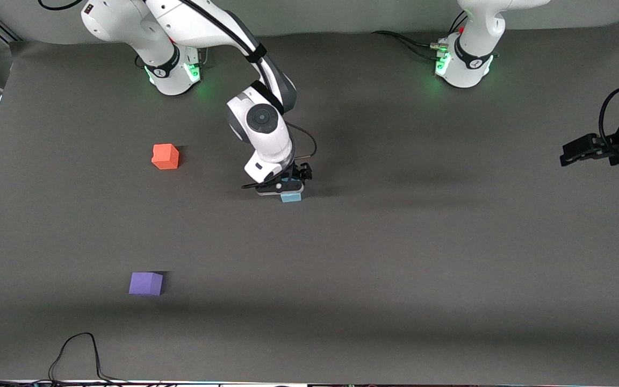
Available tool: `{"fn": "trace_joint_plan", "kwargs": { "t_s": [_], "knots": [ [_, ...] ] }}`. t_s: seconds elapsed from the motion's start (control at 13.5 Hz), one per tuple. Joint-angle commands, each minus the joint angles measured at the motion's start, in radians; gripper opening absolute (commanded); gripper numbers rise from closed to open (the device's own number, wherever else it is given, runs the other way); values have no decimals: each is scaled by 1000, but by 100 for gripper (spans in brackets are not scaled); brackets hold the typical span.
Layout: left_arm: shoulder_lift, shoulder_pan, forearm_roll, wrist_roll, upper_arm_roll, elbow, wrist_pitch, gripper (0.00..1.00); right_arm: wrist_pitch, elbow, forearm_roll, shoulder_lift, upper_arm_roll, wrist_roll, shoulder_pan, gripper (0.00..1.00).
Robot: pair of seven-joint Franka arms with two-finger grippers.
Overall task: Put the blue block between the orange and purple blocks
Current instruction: 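Close the right gripper on the blue block and lift it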
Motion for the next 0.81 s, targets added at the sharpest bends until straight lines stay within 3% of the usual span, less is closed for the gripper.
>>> {"fn": "trace_joint_plan", "kwargs": {
  "t_s": [0.0,0.07,0.15,0.22,0.3,0.52,0.74],
  "knots": [
    [-54,-29,12,-15,7,-46,3,100,70,-33,10,14,-17,25,27,97],
    [-54,-30,12,-24,5,-46,4,100,77,-33,10,18,-17,25,27,79],
    [-54,-30,13,-29,4,-46,3,100,77,-33,10,15,-17,25,26,55],
    [-54,-29,12,-29,4,-46,4,100,76,-35,10,9,-20,25,24,39],
    [-54,-29,12,-29,4,-46,4,100,73,-35,10,3,-23,25,23,31],
    [-53,-29,13,-24,4,-49,4,100,17,-38,10,-54,-69,6,20,31],
    [-54,-29,13,-15,1,-60,6,100,-201,-36,8,-204,-192,-137,17,31]
  ]
}}
